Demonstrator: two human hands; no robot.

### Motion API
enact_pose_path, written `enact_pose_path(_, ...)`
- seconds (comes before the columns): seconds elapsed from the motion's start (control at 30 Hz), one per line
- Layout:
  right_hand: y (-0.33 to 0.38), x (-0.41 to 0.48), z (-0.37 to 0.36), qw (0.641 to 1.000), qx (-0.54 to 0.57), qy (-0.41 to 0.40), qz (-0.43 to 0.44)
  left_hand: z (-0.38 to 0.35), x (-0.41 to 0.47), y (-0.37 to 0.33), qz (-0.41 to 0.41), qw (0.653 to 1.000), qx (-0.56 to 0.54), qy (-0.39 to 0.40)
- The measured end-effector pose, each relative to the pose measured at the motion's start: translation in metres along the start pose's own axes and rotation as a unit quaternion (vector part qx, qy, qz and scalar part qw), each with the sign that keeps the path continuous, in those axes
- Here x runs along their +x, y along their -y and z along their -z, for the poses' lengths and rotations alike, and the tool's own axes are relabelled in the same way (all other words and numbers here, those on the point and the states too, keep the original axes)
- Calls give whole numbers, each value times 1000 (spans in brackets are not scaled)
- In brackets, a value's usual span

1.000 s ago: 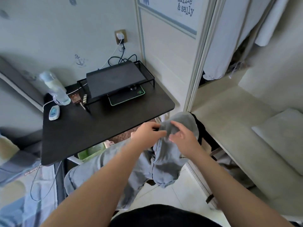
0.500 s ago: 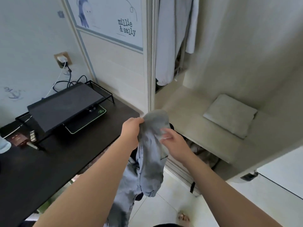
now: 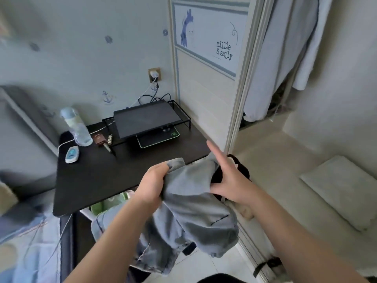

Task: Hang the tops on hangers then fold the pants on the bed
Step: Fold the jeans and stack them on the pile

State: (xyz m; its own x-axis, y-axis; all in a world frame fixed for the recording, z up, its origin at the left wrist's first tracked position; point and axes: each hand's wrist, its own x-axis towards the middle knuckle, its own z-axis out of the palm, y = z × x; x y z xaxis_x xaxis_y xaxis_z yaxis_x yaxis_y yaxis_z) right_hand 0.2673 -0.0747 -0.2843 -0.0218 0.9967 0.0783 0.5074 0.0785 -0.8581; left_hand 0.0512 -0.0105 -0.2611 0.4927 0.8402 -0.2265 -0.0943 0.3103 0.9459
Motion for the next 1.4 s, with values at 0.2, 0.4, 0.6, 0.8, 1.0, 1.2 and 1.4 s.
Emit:
enact_pose_path(0.2,26,18,-39,964,-209,118,112,23,-86,9,-35,985,113,-125)
enact_pose_path(0.4,54,9,-103,941,-142,177,250,46,-176,18,-109,939,145,-292)
enact_pose_path(0.6,124,0,-137,936,-28,135,324,61,-240,25,-136,876,202,-416)
enact_pose_path(0.8,193,-11,-175,897,25,157,412,82,-291,25,-187,768,285,-542)
enact_pose_path(1.0,277,-28,-256,865,48,180,467,139,-380,-4,-233,669,308,-635)
enact_pose_path(1.2,390,-68,-379,825,57,201,525,227,-515,-32,-287,582,298,-700)
enact_pose_path(1.4,451,-133,-533,834,-71,292,463,316,-676,-45,-247,511,306,-764)
